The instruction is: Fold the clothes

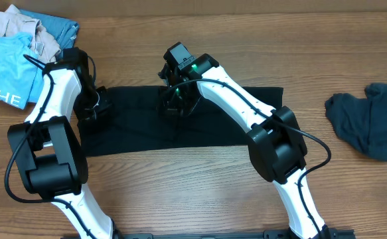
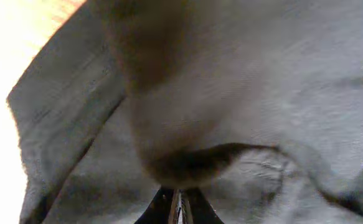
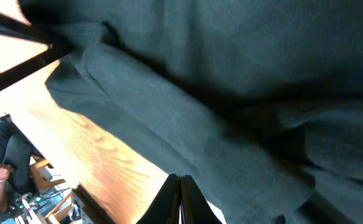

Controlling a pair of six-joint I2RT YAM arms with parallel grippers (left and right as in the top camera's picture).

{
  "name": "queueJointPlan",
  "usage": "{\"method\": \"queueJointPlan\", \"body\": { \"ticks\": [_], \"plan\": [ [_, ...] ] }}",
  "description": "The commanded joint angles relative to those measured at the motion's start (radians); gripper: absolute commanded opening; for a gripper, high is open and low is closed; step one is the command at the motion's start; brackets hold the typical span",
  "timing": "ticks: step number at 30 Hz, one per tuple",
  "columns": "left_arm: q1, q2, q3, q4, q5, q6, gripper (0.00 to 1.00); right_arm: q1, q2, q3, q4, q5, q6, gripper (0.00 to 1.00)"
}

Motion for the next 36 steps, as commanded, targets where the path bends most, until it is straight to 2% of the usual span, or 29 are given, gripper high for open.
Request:
{"method": "queueJointPlan", "body": {
  "ticks": [1,3,6,10,12,14,17,21,24,30,36],
  "plan": [
    [0.043,0.009,-0.013,-0.036,-0.093,-0.057,0.09,0.001,0.037,-0.004,0.005,0.036,0.005,0.06],
    [0.073,0.009,-0.014,-0.035,-0.091,-0.056,0.1,0.001,0.037,-0.004,0.009,0.036,0.005,0.07],
    [0.085,0.009,-0.013,-0.036,-0.072,-0.021,0.04,0.001,0.037,-0.004,0.01,0.035,0.005,0.07],
    [0.072,-0.065,0.019,-0.037,0.158,0.074,0.04,0.001,0.037,-0.004,0.014,0.051,0.006,0.08],
    [0.028,-0.146,0.019,-0.009,0.203,0.131,0.05,0.001,0.039,-0.004,0.021,0.056,0.024,0.08],
    [-0.014,-0.14,0.017,0.057,0.163,0.13,0.11,0.001,0.039,-0.004,0.035,0.058,0.032,0.08],
    [-0.027,-0.055,0.017,0.146,0.184,0.106,0.1,0.002,0.039,-0.004,0.024,0.058,0.035,0.08],
    [-0.012,0.048,0.017,0.103,0.13,0.062,0.04,0.002,0.039,-0.004,0.014,0.058,0.035,0.08],
    [0.017,0.089,0.017,0.07,0.012,0.02,0.05,0.008,0.039,-0.004,0.011,0.059,0.035,0.08],
    [0.09,0.09,0.017,0.018,0.009,0.021,0.05,0.048,0.039,-0.004,0.017,0.063,0.054,0.08],
    [0.093,0.09,0.017,0.006,-0.017,0.022,0.06,0.052,0.082,-0.004,0.025,0.067,0.098,0.1]
  ]
}}
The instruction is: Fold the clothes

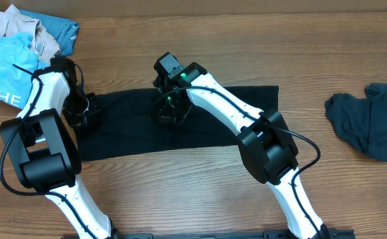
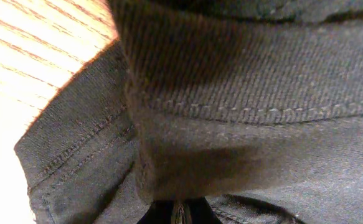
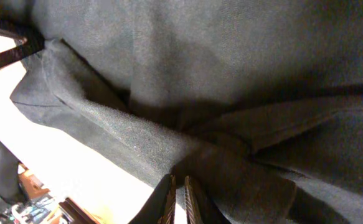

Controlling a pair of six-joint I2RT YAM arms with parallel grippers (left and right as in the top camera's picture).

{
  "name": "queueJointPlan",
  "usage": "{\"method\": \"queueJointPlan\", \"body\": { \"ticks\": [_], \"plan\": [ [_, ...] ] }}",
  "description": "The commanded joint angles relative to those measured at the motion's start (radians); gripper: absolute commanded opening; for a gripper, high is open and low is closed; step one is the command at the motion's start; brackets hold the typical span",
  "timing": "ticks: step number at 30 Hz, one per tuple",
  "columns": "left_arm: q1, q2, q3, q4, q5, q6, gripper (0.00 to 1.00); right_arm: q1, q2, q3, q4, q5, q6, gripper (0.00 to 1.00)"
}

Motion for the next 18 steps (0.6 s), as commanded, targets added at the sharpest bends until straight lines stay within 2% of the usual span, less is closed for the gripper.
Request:
{"method": "queueJointPlan", "body": {
  "ticks": [1,4,6,9,13,15,16,18],
  "plan": [
    [0.004,0.011,0.01,-0.002,-0.034,-0.01,0.06,-0.001,0.067,-0.004,0.008,0.012,0.023,0.1],
    [0.006,0.011,0.01,-0.028,-0.16,-0.01,0.06,-0.029,0.081,-0.002,-0.032,0.191,0.022,0.08],
    [0.006,0.011,0.01,-0.035,-0.187,-0.01,0.07,-0.062,0.081,-0.002,-0.063,0.286,0.018,0.08],
    [0.006,0.01,0.014,-0.053,-0.264,-0.034,0.07,-0.108,0.081,-0.002,-0.066,0.287,-0.001,0.08],
    [0.0,0.006,0.104,-0.113,-0.259,-0.034,0.04,-0.116,0.08,0.071,-0.105,0.288,-0.005,0.04],
    [-0.02,0.006,0.217,-0.188,-0.219,-0.034,0.04,-0.105,0.079,0.18,-0.161,0.288,-0.006,0.04],
    [-0.037,0.005,0.257,-0.209,-0.174,-0.031,0.04,-0.105,0.079,0.235,-0.187,0.288,-0.023,0.08],
    [-0.081,0.001,0.296,-0.216,-0.074,-0.008,0.04,-0.13,0.074,0.374,-0.278,0.349,-0.028,0.23]
  ]
}}
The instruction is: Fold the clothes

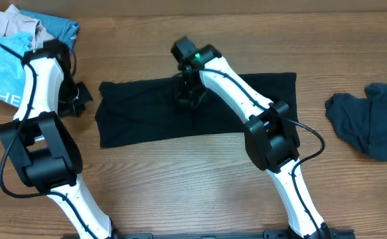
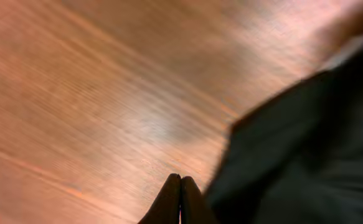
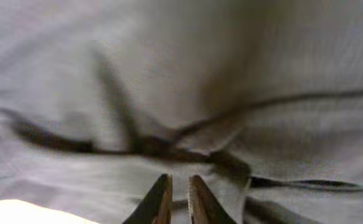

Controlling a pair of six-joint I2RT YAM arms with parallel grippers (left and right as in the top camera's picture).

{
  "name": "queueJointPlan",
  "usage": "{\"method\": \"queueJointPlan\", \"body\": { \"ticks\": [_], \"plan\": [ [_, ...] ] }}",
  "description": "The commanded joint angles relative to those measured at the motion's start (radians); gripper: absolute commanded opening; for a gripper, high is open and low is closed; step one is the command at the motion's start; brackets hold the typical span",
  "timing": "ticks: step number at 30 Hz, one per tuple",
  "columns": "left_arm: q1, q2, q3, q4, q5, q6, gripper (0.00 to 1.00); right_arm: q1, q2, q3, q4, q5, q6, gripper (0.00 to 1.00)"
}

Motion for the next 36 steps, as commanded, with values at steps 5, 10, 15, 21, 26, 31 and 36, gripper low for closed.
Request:
{"method": "queueJointPlan", "body": {
  "ticks": [5,10,15,21,26,31,36],
  "plan": [
    [-0.225,-0.006,0.069,0.066,0.401,0.058,0.1,-0.244,-0.011,0.388,-0.279,0.167,-0.019,0.66],
    [-0.443,0.011,0.068,0.288,0.438,-0.024,0.22,-0.486,-0.01,0.294,-0.266,-0.085,-0.195,0.26],
    [-0.537,0.127,0.068,0.336,0.44,-0.078,0.14,-0.594,-0.007,0.173,-0.222,-0.076,-0.225,0.26],
    [-0.509,0.251,0.068,0.334,0.436,-0.065,0.12,-0.632,-0.006,-0.065,-0.099,-0.072,-0.224,0.24],
    [-0.483,0.251,0.068,0.312,0.411,-0.047,0.15,-0.638,-0.005,-0.101,-0.14,0.005,-0.217,0.26],
    [-0.452,0.251,0.068,0.29,0.308,-0.027,0.17,-0.643,-0.003,-0.163,-0.131,0.111,-0.165,0.27],
    [-0.37,0.251,0.068,0.232,0.219,0.106,0.19,-0.682,-0.003,-0.231,-0.077,0.175,-0.164,0.26]
  ]
}}
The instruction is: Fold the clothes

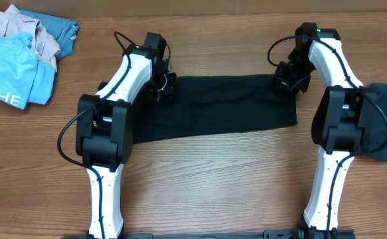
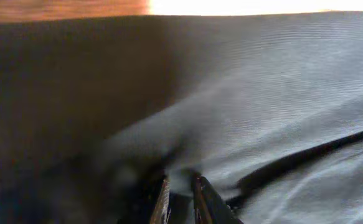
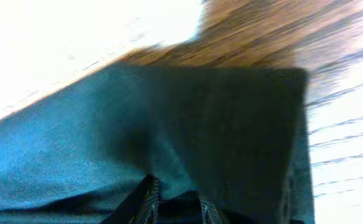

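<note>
A black cloth (image 1: 226, 106) lies flat as a long strip across the middle of the table; its left end runs under my left arm. At the strip's far left edge, my left gripper (image 1: 162, 86) is down on the cloth. The left wrist view shows the left gripper (image 2: 180, 198) with a fold of black cloth (image 2: 262, 93) pinched between its narrow fingers. My right gripper (image 1: 287, 78) is at the far right corner. In the right wrist view, the right gripper (image 3: 176, 202) has dark cloth (image 3: 106, 124) bunched between its fingers, close to the corner.
A pile of clothes (image 1: 20, 46), light blue and beige, sits at the far left corner. A dark blue garment lies at the right edge, partly behind my right arm. Bare wooden table (image 1: 213, 186) stretches in front of the cloth.
My left gripper went from bare wood left of the cloth to the cloth's far left edge. My right gripper went from the cloth's upper middle to its far right corner. Both now pinch cloth.
First my left gripper was on the cloth's left end and my right on its upper middle. Then both were further left with the cloth. Later the cloth lay further right, with the left gripper off it. Now the grippers are at the two far corners.
</note>
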Controlling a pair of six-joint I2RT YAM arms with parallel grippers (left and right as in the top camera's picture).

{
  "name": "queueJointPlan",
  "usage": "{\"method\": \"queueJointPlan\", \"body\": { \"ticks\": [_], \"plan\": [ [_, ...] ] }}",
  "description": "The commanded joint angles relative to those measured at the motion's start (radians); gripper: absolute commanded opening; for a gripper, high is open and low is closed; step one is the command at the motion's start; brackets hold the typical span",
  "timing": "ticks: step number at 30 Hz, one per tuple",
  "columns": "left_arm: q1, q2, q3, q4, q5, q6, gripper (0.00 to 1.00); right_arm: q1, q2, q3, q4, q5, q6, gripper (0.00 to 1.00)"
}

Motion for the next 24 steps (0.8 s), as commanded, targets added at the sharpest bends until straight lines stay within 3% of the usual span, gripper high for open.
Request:
{"method": "queueJointPlan", "body": {
  "ticks": [1,6,9,13,16,19,20,21,23,24],
  "plan": [
    [0.106,0.043,-0.011,-0.041,-0.182,0.117,0.19,-0.052,0.022,-0.042,0.014,0.137,0.008,0.27],
    [0.244,0.043,-0.011,-0.051,-0.186,0.212,0.18,-0.072,0.022,-0.042,0.026,0.151,0.008,0.27],
    [0.263,0.042,-0.003,-0.052,-0.186,0.225,0.15,-0.072,0.022,-0.032,0.034,0.146,0.008,0.29],
    [0.259,0.04,0.054,-0.073,-0.19,0.225,0.19,-0.071,0.019,0.063,-0.032,0.144,0.025,0.31],
    [0.26,0.04,0.158,-0.158,-0.189,0.225,0.21,-0.072,0.013,0.203,-0.13,0.151,0.024,0.37],
    [0.249,0.04,0.306,-0.257,-0.182,0.225,0.25,-0.076,0.012,0.382,-0.254,0.148,0.023,0.59],
    [0.246,0.04,0.343,-0.277,-0.182,0.225,0.29,-0.076,0.012,0.415,-0.291,0.142,0.003,0.62],
    [0.243,0.04,0.381,-0.293,-0.182,0.225,0.4,-0.076,0.012,0.426,-0.328,0.114,-0.045,0.67],
    [0.243,0.04,0.423,-0.317,-0.159,0.196,0.87,-0.075,0.013,0.397,-0.382,0.047,-0.15,0.86],
    [0.243,0.04,0.425,-0.322,-0.132,0.197,0.9,-0.075,0.013,0.38,-0.381,0.042,-0.163,0.93]
  ]
}}
